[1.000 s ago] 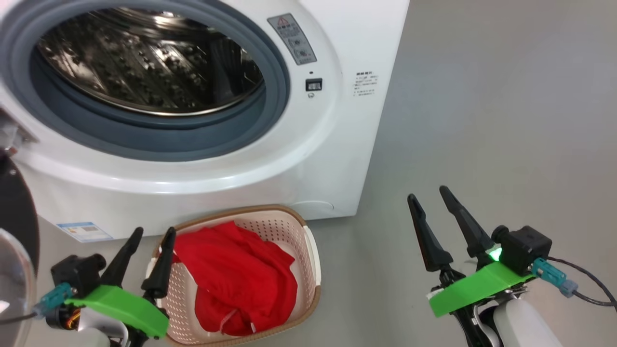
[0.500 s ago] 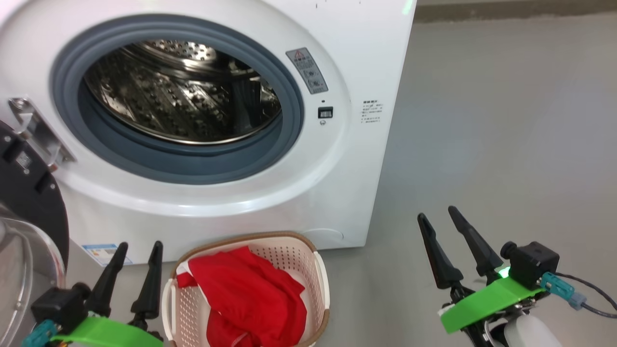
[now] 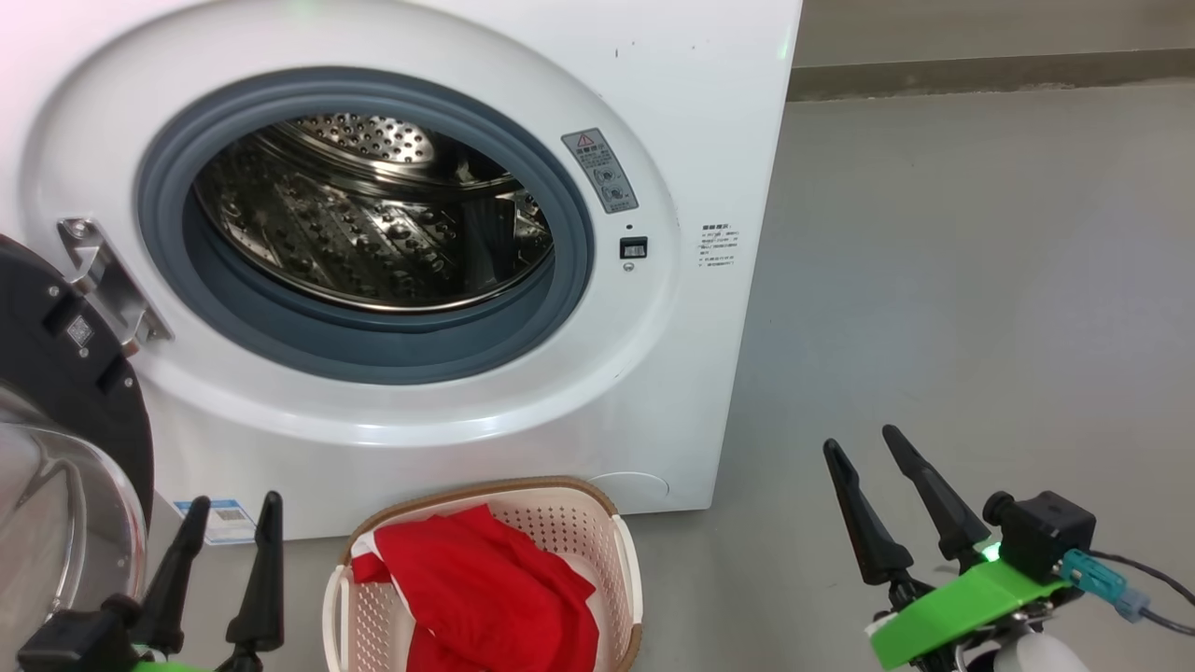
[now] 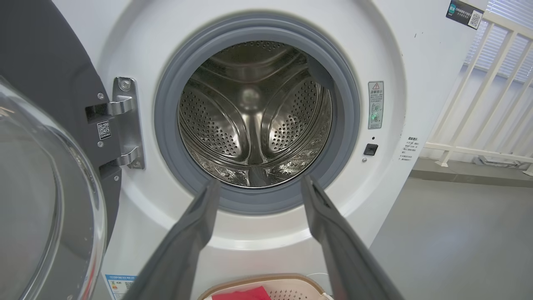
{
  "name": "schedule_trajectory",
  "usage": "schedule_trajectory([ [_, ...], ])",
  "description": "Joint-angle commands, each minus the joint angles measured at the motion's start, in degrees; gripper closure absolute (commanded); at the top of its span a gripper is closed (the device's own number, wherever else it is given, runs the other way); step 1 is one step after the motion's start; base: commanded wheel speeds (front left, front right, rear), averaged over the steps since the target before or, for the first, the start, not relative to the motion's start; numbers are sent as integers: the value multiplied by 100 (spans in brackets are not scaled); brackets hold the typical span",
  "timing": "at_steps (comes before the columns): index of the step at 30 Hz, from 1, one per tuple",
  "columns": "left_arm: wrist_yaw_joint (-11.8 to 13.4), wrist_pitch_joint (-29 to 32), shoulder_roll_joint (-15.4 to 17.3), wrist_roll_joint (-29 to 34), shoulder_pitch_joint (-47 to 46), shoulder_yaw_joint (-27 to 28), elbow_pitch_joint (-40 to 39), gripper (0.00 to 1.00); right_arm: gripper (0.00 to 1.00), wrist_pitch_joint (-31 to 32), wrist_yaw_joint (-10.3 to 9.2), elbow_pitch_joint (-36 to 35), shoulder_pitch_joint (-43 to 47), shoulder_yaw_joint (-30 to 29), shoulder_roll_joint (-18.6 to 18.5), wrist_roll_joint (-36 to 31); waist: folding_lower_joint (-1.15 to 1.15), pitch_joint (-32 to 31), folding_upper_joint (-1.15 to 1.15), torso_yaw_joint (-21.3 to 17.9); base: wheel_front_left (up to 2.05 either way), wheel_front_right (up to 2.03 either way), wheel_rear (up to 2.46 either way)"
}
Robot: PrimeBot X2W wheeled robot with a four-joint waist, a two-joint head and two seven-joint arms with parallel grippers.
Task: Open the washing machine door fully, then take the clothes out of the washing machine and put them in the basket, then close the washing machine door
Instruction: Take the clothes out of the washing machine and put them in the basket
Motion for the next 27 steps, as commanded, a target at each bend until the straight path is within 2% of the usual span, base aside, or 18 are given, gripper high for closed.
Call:
schedule_trajectory([
  [1, 56, -53, 98, 64, -118, 276, -176, 0, 0, -27, 9, -159, 38, 77, -63, 87, 0, 0, 0, 1, 0, 0, 0],
  [11, 121, -53, 33, 160, 53, 550, -263, 0, 0, -27, 9, -284, 42, -42, -67, 15, 0, 31, 0, 12, 0, 0, 0],
  [27, 14, -53, -38, 278, 14, 736, 20, 0, 0, -27, 9, -304, 27, -57, -39, -40, 0, 75, 0, 3, 0, 0, 0],
])
